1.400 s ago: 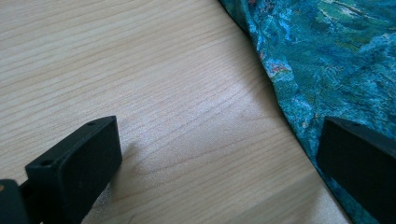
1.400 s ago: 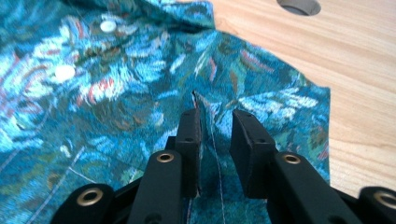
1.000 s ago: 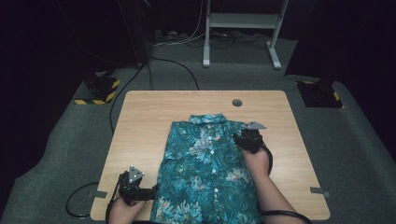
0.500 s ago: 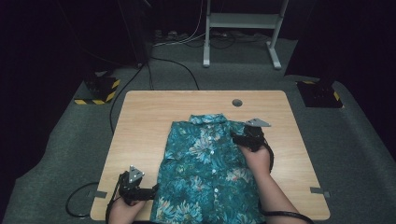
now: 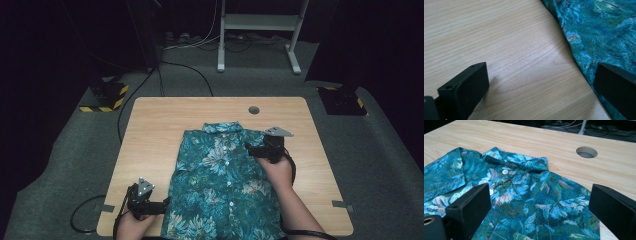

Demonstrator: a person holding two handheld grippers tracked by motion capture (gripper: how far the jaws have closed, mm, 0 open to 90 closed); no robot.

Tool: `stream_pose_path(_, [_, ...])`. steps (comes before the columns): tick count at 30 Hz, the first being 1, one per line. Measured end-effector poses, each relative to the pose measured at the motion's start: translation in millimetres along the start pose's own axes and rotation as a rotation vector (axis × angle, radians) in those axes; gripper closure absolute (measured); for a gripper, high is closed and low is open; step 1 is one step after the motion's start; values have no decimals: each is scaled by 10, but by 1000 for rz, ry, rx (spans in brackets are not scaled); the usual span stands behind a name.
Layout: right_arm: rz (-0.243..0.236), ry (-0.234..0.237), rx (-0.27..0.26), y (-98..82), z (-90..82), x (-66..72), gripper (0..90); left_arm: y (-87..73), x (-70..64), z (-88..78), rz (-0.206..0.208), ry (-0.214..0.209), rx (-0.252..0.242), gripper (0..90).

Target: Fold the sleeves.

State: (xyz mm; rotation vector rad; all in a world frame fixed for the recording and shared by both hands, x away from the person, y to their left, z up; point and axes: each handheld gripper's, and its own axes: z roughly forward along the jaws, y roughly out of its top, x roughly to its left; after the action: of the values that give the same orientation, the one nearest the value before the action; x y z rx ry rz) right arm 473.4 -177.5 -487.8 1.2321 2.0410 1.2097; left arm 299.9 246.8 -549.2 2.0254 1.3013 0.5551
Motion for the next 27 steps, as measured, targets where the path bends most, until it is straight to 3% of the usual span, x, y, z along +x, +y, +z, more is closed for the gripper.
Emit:
stream_pose_path(13, [-15, -24, -1, 13, -84, -4, 0, 0, 0, 0, 0, 0, 0, 4])
stream_pose_path(27, [-25, -10, 28, -153, -198, -59, 0, 0, 0, 0, 0, 0, 0, 4])
